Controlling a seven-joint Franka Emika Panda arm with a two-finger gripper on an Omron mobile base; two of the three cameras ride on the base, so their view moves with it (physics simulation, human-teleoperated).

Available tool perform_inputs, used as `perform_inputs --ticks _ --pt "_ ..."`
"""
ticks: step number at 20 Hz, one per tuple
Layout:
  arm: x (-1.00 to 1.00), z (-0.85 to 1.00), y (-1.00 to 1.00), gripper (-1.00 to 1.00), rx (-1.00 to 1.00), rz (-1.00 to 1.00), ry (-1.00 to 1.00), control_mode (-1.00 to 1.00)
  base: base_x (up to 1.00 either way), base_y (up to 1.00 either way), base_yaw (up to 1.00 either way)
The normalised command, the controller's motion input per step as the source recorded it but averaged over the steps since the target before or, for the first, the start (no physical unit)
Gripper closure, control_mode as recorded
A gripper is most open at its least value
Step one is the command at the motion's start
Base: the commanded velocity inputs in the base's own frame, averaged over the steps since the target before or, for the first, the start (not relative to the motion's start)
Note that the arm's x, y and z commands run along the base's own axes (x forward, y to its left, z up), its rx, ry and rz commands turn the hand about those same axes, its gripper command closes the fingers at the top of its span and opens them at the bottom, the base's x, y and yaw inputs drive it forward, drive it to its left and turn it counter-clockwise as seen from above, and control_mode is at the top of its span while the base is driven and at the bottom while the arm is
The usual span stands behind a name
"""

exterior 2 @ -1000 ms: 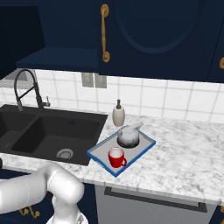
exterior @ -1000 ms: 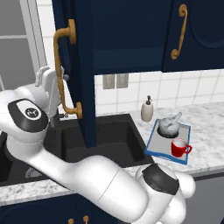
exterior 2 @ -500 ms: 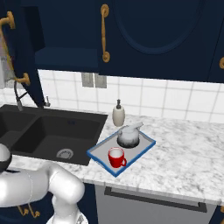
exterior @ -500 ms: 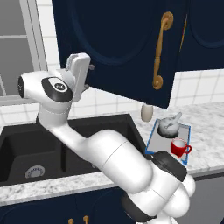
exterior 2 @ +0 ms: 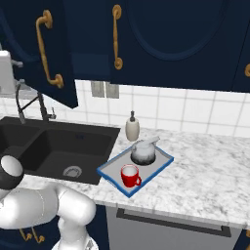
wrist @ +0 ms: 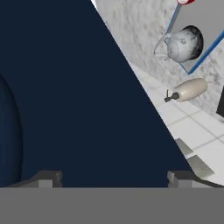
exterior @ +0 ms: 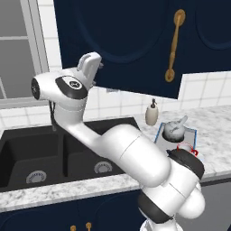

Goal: Pick the kettle from the counter and place it on the tray. Then pick the mug from the cabinet and place it on the tray. Then close the cabinet doors.

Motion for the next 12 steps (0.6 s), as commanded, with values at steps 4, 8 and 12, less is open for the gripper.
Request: perform_inputs --ticks 4,8,12 --pt "0.95 0.01 -0.93 -1.00 0.06 0.24 -0.07 -1.00 0.00 0.00 0.00" --pt "1.00 0.00 -0.82 -1.00 0.06 0.22 -0.01 -1.00 0.00 0.00 0.00" --pt "0.96 0.00 -0.76 -1.00 0.06 0.21 -0.04 -1.00 0.00 0.00 0.00"
